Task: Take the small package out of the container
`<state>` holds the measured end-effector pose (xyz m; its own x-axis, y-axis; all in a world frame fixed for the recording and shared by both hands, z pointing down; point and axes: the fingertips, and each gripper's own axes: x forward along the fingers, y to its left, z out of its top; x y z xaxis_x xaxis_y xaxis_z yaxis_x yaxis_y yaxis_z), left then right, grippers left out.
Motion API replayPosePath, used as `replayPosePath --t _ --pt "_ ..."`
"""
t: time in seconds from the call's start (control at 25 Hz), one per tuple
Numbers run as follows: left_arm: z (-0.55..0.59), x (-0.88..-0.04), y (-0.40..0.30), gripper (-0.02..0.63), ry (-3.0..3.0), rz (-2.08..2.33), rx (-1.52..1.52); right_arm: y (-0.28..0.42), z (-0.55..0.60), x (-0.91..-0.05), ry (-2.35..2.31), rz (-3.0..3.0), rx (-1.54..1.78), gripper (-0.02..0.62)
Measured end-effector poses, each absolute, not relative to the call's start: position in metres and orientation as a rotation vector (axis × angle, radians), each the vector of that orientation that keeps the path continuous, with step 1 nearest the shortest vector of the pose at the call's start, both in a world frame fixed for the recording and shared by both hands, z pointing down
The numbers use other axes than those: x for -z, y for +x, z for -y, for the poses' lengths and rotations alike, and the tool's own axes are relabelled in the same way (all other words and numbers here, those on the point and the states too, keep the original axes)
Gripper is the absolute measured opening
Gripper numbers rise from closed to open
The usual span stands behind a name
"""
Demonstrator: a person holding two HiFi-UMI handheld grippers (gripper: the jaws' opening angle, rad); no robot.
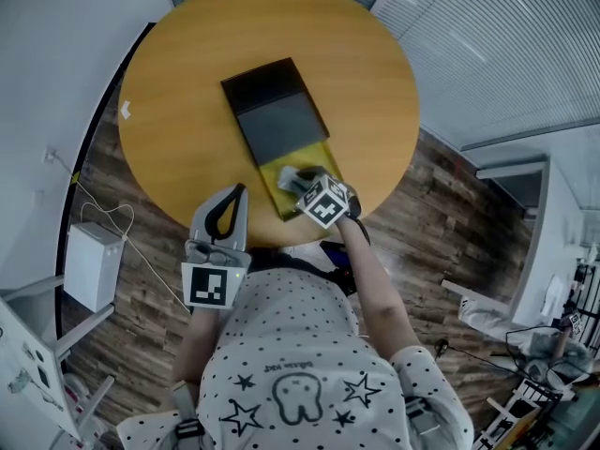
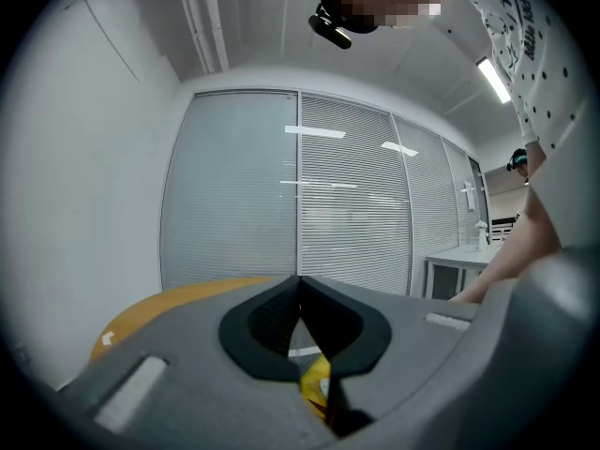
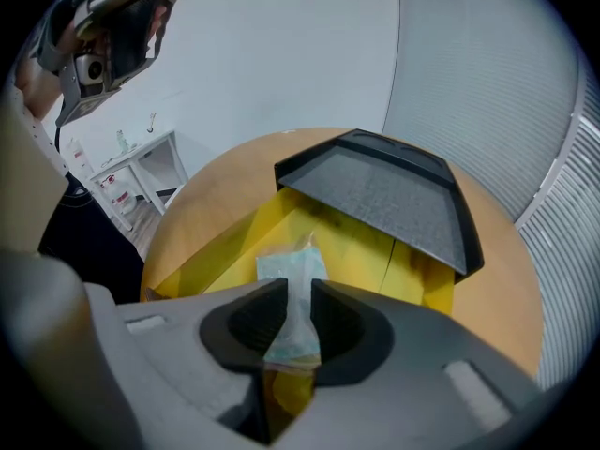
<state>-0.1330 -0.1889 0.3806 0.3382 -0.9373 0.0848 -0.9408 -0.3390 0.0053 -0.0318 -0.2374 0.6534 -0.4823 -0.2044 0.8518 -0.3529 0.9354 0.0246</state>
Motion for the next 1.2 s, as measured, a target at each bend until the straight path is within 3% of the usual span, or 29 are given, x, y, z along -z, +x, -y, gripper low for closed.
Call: replayPosePath --t 0.4,0.68,1.2 --pt "0.19 -0.384 -0.133 0.009 2.525 1.771 -0.11 -0.03 0.232 -0.664 0.35 2.058 -0.182 0.075" --pt "0.189 -0.382 -0.134 0.009 2.532 1.767 -0.106 -0.031 0.231 -0.661 0.337 2.035 -0.149 0.005" --pt "0.187 -0.379 -0.135 0.009 2.543 1.755 -0.069 -0.032 0.236 -0.644 0.412 2.076 -0.116 0.003"
